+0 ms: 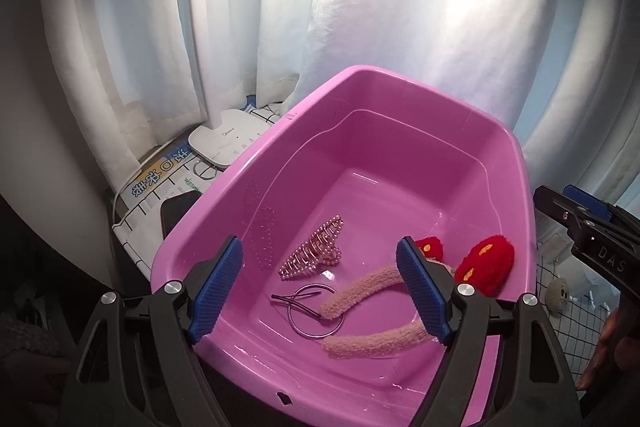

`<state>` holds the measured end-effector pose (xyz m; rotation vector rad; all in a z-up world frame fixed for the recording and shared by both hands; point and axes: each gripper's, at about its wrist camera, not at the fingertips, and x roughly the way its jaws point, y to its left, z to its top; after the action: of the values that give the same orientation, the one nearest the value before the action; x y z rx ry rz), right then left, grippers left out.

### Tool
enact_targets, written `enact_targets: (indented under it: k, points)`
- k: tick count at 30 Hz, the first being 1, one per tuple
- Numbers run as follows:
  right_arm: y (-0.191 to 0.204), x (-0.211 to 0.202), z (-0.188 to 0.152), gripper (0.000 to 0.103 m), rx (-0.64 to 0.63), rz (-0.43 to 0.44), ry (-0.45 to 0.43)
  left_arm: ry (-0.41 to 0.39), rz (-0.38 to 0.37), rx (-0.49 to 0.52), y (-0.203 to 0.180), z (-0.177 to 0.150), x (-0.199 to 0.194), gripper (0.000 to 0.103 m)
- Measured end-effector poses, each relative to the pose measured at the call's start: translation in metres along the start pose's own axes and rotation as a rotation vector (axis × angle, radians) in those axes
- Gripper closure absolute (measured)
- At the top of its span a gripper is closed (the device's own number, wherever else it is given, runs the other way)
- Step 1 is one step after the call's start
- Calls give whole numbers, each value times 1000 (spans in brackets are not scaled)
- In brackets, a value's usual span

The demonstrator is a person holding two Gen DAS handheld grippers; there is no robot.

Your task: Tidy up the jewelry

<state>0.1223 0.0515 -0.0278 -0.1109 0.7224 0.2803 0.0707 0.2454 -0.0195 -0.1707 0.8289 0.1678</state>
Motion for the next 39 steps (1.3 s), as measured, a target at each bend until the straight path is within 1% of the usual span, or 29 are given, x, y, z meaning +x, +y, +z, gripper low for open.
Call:
enact_targets:
  k: [3,7,10,16,18,21,25,29,35,39]
  points:
    - [-19,-18,-23,45,54,0,-8,6,-38,24,-21,-10,-10,25]
    - [-55,-35,-57,45,130,-13,4,8,-85,100,-61,-27,-20,25]
    - [-88,-52,-82,45,184,-49,11,21,-134,152,-92,-40,-26,25]
    - [-151,-80,-137,45,251,-164,48,47,-222,220,-143,-63,-31,25]
    - [-171,-88,-156,45,282,-190,63,59,-238,243,-159,-71,-31,25]
    - [-193,-92,-182,45,327,-200,92,68,-251,273,-179,-85,-29,23]
    - [-204,-91,-209,45,349,-175,124,94,-264,284,-200,-98,-22,23]
    - [-203,-79,-226,45,340,-140,150,114,-261,305,-215,-110,-7,23]
    - [-200,-57,-241,45,331,-91,172,141,-210,342,-234,-126,37,23]
    - [-197,-41,-248,45,321,-80,183,176,-196,349,-240,-133,72,23]
